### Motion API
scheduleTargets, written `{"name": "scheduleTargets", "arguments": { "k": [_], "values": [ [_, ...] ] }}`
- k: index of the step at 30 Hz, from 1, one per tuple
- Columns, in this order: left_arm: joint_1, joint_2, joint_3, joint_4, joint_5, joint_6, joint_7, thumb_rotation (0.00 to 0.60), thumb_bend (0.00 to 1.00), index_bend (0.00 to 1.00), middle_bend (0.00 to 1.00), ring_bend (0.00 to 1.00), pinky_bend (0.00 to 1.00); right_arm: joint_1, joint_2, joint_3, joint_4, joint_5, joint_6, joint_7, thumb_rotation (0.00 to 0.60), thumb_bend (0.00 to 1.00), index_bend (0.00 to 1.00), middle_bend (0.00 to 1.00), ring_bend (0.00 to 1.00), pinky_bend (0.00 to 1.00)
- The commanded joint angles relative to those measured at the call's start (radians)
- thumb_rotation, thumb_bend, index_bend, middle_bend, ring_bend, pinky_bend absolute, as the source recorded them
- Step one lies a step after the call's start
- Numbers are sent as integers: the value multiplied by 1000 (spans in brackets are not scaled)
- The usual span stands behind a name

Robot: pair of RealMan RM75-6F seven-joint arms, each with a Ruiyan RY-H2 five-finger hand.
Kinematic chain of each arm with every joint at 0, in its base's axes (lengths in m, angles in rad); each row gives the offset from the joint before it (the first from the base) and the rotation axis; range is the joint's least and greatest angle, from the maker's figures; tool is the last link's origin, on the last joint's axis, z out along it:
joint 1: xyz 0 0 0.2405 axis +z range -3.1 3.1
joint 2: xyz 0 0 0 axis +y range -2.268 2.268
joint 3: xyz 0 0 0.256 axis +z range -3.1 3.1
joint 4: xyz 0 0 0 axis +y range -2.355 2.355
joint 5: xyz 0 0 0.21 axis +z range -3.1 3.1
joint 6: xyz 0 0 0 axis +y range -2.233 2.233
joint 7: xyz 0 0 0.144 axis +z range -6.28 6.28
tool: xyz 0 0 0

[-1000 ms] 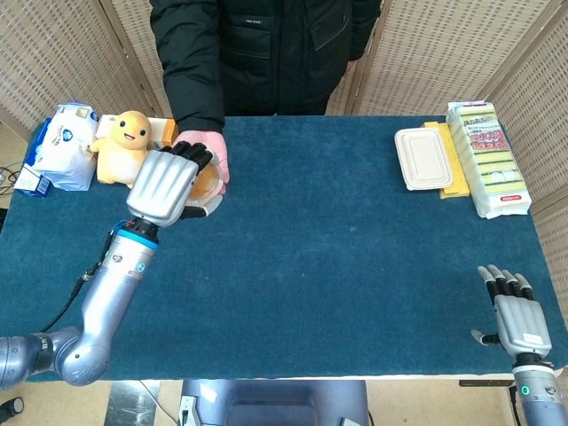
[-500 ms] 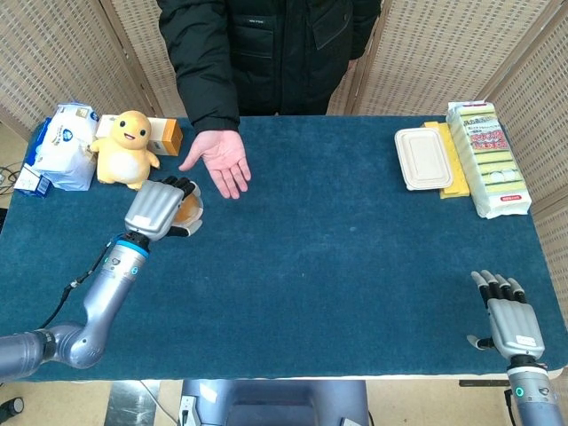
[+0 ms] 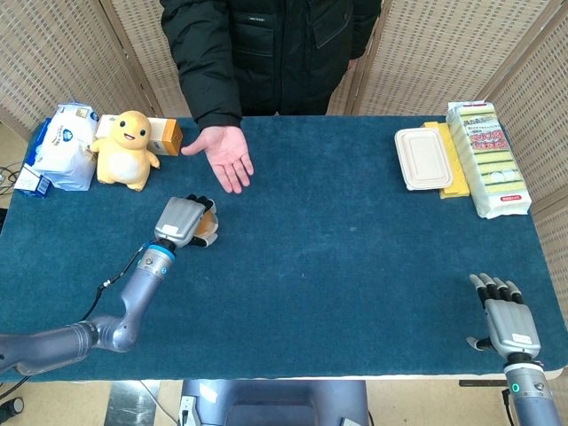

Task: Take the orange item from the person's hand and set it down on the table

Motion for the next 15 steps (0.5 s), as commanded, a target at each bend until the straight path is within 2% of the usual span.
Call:
{"name": "scheduleTargets", "arguments": {
  "k": [1,3,6,9,11,15],
  "values": [
    [1,-13,-2,10,-30,-45,12,600,315,392,466,393,480,3,-1,0,-3,2,-1,-3,600,69,41,75,86,44],
    [-7,-5,-7,-7,-82,-70,57,600,273,294,303,216,377,3,-2,-2,-3,4,-1,-7,600,69,42,76,86,45],
    [-14,-2,-11,-29,-123,-73,103,600,251,184,156,71,292,4,0,-5,-6,4,-3,-7,600,69,41,76,86,45],
    [-18,14,-14,-66,-167,-79,137,600,197,53,57,11,249,4,2,-5,-9,3,2,-7,600,69,41,76,86,45],
    [-19,28,-17,-91,-185,-74,152,600,156,3,10,0,220,4,2,-5,-10,4,4,-6,600,69,42,77,87,45],
    [-6,69,-26,-144,-182,-53,141,600,114,0,0,0,209,3,4,-8,-11,0,7,-1,600,69,42,77,87,45]
  ]
}}
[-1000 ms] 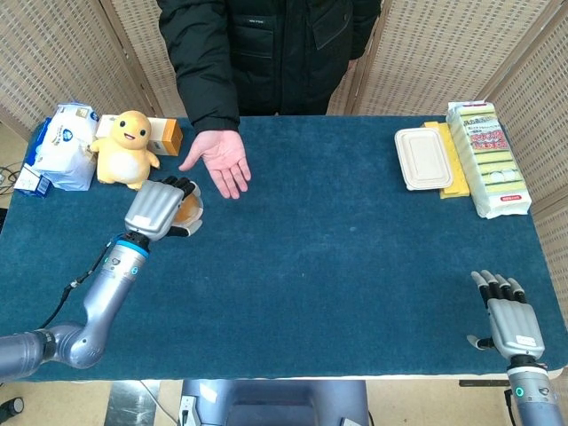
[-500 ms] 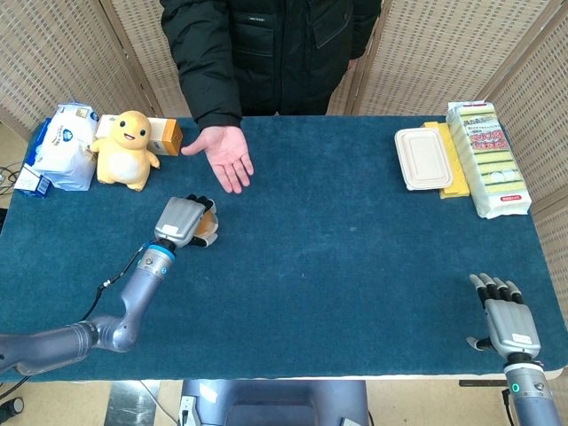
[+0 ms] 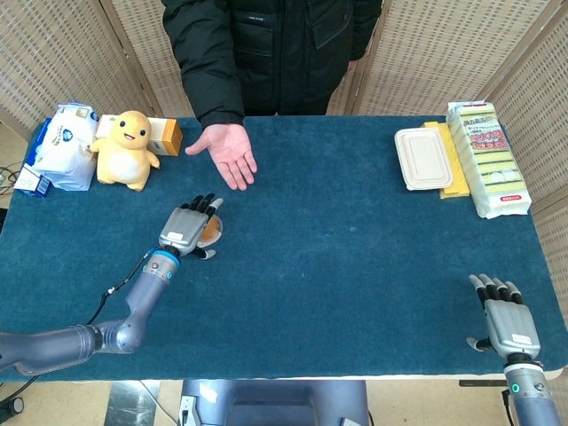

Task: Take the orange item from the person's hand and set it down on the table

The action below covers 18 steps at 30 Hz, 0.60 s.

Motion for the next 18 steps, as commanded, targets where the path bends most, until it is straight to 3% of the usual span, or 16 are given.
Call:
{"name": "scheduleTargets", "arguments": {
  "k": [1,6,12,15,18],
  "values": [
    [19,44,-10,-50,22,28,-25,600,112,0,0,0,205,-1,1,-2,-1,-3,2,3,600,69,41,77,87,45],
    [108,144,13,-136,198,131,-140,600,67,0,0,0,124,-2,4,-5,-6,-10,5,7,600,70,41,78,88,44],
    [298,290,122,-217,414,318,-304,600,12,0,0,0,18,-3,9,-7,-17,-20,14,6,600,70,41,79,89,45],
    [417,322,179,-208,541,464,-428,600,11,0,0,0,12,-8,10,-8,-19,-30,28,8,600,70,42,79,89,44],
    [530,330,224,-188,591,583,-501,600,12,0,0,0,12,-11,8,-7,-20,-37,45,-3,600,70,41,79,89,45]
  ]
}}
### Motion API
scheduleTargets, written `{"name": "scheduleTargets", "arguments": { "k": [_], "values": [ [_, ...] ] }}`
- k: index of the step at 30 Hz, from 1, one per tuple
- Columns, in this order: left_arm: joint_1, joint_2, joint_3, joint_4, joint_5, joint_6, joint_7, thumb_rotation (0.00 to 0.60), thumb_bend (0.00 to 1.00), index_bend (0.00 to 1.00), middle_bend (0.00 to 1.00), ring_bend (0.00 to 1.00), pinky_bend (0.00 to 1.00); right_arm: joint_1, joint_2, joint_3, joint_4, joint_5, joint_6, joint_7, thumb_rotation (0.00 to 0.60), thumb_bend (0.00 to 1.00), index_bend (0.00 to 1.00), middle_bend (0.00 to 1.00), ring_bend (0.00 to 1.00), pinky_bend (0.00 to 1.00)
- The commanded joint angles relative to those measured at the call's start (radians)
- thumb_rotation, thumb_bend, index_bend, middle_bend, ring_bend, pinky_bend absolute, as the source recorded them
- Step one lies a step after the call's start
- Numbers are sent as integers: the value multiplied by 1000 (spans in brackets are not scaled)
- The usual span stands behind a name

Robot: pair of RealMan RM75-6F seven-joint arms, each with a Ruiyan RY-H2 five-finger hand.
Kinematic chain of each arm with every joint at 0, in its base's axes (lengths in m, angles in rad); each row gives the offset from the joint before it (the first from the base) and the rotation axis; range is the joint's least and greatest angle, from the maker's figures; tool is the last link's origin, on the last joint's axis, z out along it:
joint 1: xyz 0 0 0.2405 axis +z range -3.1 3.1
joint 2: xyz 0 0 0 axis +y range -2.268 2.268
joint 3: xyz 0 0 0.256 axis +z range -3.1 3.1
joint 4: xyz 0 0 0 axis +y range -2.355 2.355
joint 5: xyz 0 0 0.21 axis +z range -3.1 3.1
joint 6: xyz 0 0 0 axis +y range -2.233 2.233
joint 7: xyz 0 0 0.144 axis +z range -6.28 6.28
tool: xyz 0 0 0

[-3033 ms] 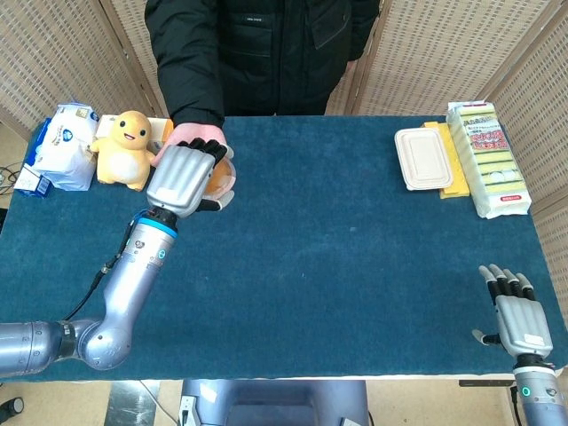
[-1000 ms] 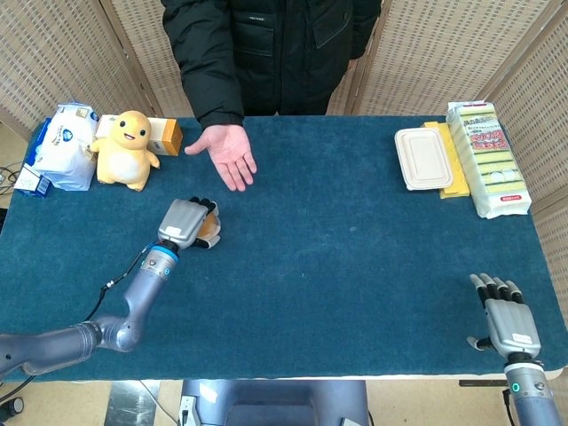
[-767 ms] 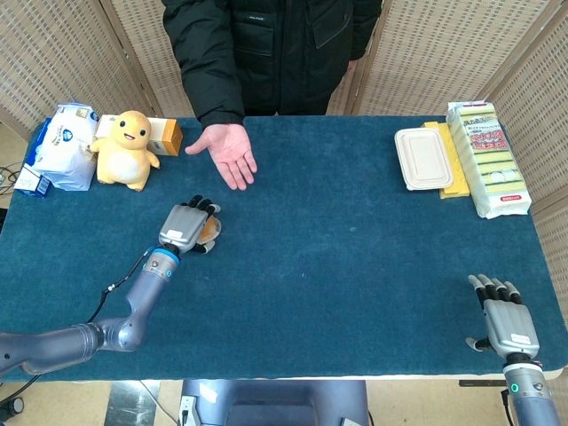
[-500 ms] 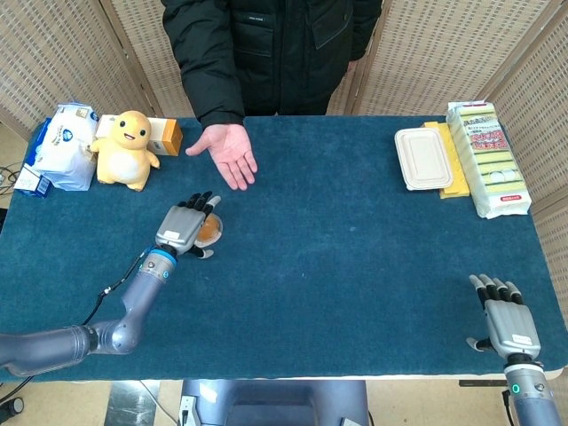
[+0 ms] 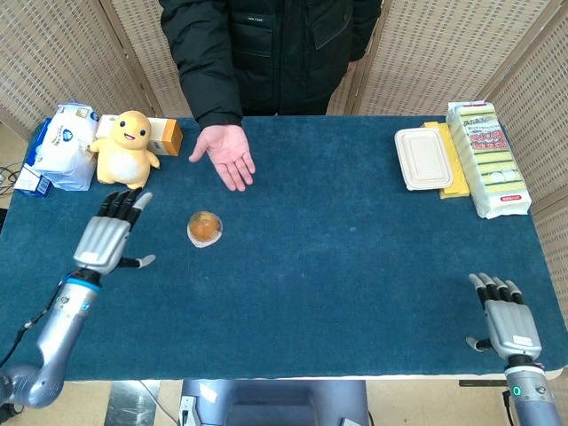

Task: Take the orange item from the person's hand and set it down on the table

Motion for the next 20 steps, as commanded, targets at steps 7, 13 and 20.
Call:
{"name": "scheduleTargets", "arguments": {
  "k": [7,13,20],
  "values": [
    [363,62,120,-10,81,336,-164,600,13,0,0,0,12,-32,-7,16,8,-74,132,-28,600,69,42,68,81,43],
    [432,50,122,42,169,406,-214,600,14,0,0,0,12,-71,-57,31,87,-246,301,50,600,64,42,50,50,26],
    [443,60,113,36,211,363,-233,600,16,0,0,0,12,-95,-72,37,107,-325,372,97,600,64,41,50,50,26]
  ]
}}
